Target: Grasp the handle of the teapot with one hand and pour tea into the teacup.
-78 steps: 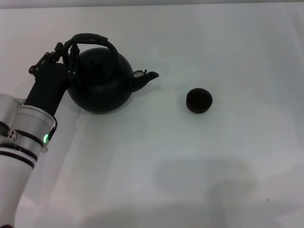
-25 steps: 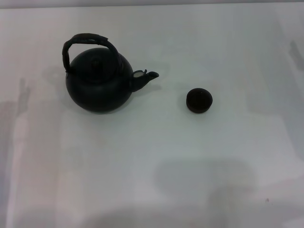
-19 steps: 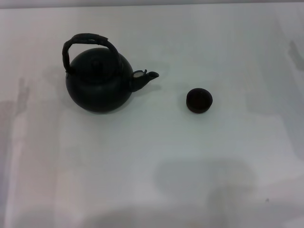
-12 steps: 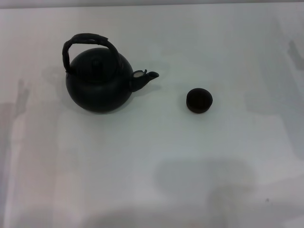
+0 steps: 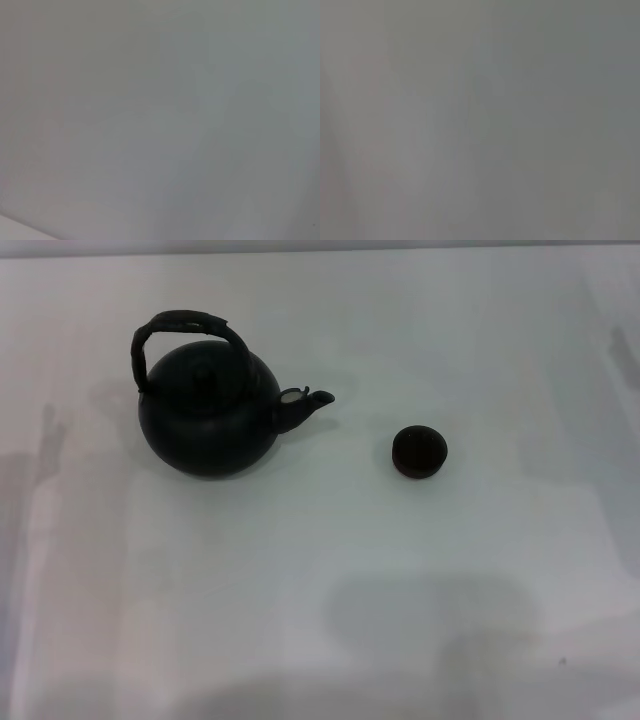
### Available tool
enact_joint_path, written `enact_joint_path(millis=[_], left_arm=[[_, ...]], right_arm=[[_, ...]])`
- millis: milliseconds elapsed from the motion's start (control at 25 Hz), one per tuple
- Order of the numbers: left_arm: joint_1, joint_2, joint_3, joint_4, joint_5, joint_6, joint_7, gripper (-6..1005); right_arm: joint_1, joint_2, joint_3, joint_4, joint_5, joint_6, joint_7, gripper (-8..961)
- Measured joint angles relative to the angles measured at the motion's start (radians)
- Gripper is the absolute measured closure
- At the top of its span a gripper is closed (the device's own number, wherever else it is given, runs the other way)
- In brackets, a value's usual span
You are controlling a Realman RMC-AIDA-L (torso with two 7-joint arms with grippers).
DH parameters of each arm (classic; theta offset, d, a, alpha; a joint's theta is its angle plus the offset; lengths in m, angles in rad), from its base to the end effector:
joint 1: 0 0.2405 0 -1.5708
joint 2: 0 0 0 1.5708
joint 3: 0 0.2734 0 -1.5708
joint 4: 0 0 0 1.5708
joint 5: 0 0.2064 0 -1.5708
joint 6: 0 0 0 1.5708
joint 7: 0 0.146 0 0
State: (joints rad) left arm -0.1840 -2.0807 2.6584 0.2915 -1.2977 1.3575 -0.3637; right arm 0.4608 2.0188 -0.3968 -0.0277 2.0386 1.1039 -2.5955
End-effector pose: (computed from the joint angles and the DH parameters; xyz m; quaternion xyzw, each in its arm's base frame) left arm -0.3749 0.2432 -0.0240 -0.5642 -0.3780 -0.4046 0.6124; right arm 0.3862 0.3401 0.0195 -0.6675 0.3403 0.3096 0.5855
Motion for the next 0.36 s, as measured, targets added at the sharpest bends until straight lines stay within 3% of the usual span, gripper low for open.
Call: enact_joint_path(millis=[360], left_arm=[[-0.029, 0.002, -0.01, -0.02, -0.005, 0.0, 0.0, 233]], right_arm=[[0.006, 0.0, 0.003, 0.0, 0.004, 0.001, 0.0, 121]])
